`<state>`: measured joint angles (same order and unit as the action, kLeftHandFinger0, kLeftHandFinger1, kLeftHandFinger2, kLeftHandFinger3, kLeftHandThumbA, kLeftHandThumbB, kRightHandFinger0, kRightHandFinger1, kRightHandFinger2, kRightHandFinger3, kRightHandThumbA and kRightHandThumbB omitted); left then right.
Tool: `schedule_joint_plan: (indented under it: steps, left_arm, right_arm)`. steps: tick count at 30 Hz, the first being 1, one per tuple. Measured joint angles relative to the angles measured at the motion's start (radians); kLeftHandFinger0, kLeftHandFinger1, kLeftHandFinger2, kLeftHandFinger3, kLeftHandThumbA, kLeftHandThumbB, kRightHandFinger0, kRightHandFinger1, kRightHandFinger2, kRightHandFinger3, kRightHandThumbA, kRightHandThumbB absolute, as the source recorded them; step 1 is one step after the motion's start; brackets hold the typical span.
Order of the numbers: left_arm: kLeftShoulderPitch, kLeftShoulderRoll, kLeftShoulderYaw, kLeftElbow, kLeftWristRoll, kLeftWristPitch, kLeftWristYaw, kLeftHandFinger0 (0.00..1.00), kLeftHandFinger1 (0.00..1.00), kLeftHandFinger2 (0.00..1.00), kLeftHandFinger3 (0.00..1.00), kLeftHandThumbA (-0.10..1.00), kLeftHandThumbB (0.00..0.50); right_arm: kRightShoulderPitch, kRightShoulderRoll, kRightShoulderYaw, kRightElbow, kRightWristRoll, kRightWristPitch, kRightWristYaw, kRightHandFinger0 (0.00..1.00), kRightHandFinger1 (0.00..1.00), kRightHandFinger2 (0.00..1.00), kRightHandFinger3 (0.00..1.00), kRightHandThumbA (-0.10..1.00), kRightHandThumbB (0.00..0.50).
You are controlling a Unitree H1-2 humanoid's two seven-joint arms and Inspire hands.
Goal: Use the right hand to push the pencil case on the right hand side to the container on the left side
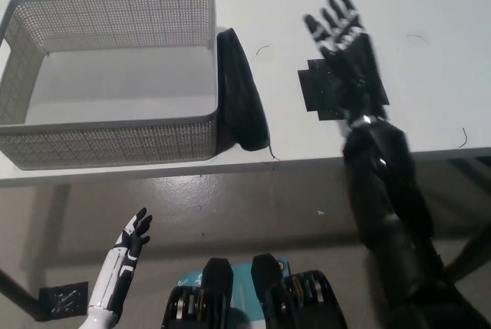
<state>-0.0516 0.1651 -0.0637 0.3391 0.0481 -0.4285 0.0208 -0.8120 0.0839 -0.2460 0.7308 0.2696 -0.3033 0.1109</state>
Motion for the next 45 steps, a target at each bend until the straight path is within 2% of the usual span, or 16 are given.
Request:
schedule_joint_plan:
  steps: [7,9,14,19,22,23,25,29,31,33,37,42,45]
  left_arm:
    - [0.0,0.0,0.0,0.002,0.0,0.002,0.0,1.0,1.0,1.0,1.0,1.0,0.288]
    - [0.0,0.0,0.0,0.003,0.0,0.003,0.0,1.0,1.0,1.0,1.0,1.0,0.285]
    - [-0.001,0.0,0.0,0.003,0.0,0.004,0.0,1.0,1.0,1.0,1.0,1.0,0.295]
    - [-0.004,0.0,0.0,0.004,0.0,0.003,0.0,1.0,1.0,1.0,1.0,1.0,0.289]
    - [-0.007,0.001,0.0,0.004,0.0,0.001,-0.001,1.0,1.0,1.0,1.0,1.0,0.284]
    - [-0.007,0.001,0.001,0.004,0.0,0.001,-0.001,1.0,1.0,1.0,1.0,1.0,0.283]
    - [-0.008,0.001,0.001,0.004,0.0,0.0,-0.001,1.0,1.0,1.0,1.0,1.0,0.283]
    - [-0.012,0.001,0.008,0.004,-0.002,-0.001,-0.005,1.0,1.0,1.0,1.0,1.0,0.283]
    - [-0.014,0.001,0.011,0.004,-0.002,-0.002,-0.006,1.0,1.0,1.0,1.0,1.0,0.277]
    - [-0.016,0.001,0.013,0.004,-0.002,-0.002,-0.006,1.0,1.0,1.0,1.0,1.0,0.276]
    - [-0.024,0.001,0.017,0.006,-0.002,-0.002,-0.006,1.0,1.0,1.0,1.0,1.0,0.269]
    - [-0.035,0.001,0.022,0.011,-0.002,-0.002,-0.006,1.0,1.0,1.0,1.0,1.0,0.265]
    - [-0.042,0.001,0.027,0.015,-0.004,-0.002,-0.008,1.0,1.0,1.0,1.0,1.0,0.285]
  right_arm:
    - [0.174,-0.033,0.005,-0.264,0.0,0.033,0.0,1.0,1.0,1.0,1.0,1.0,0.31]
    - [0.229,-0.041,0.008,-0.338,0.0,0.045,0.001,1.0,1.0,1.0,1.0,1.0,0.292]
    - [0.365,-0.066,0.018,-0.51,0.0,0.068,0.003,1.0,1.0,1.0,1.0,1.0,0.29]
    - [0.527,-0.102,0.059,-0.706,-0.001,0.086,0.009,1.0,1.0,1.0,1.0,1.0,0.229]
    - [0.644,-0.133,0.11,-0.819,-0.002,0.087,0.029,1.0,1.0,1.0,1.0,1.0,0.254]
    - [0.673,-0.139,0.125,-0.842,-0.002,0.087,0.036,1.0,1.0,1.0,1.0,1.0,0.235]
    - [0.723,-0.149,0.149,-0.845,-0.002,0.087,0.043,1.0,1.0,1.0,1.0,1.0,0.222]
    - [0.76,-0.152,0.179,-0.794,-0.014,0.086,0.048,1.0,1.0,1.0,1.0,1.0,0.246]
    - [0.76,-0.152,0.194,-0.756,-0.025,0.082,0.048,1.0,1.0,1.0,1.0,1.0,0.216]
    - [0.759,-0.152,0.214,-0.714,-0.041,0.075,0.05,1.0,1.0,1.0,1.0,1.0,0.22]
    - [0.751,-0.151,0.254,-0.616,-0.063,0.064,0.059,1.0,1.0,1.0,1.0,1.0,0.185]
    - [0.72,-0.147,0.277,-0.515,-0.07,0.048,0.067,1.0,1.0,1.0,1.0,1.0,0.176]
    - [0.695,-0.144,0.28,-0.464,-0.077,0.045,0.069,1.0,1.0,1.0,1.0,1.0,0.162]
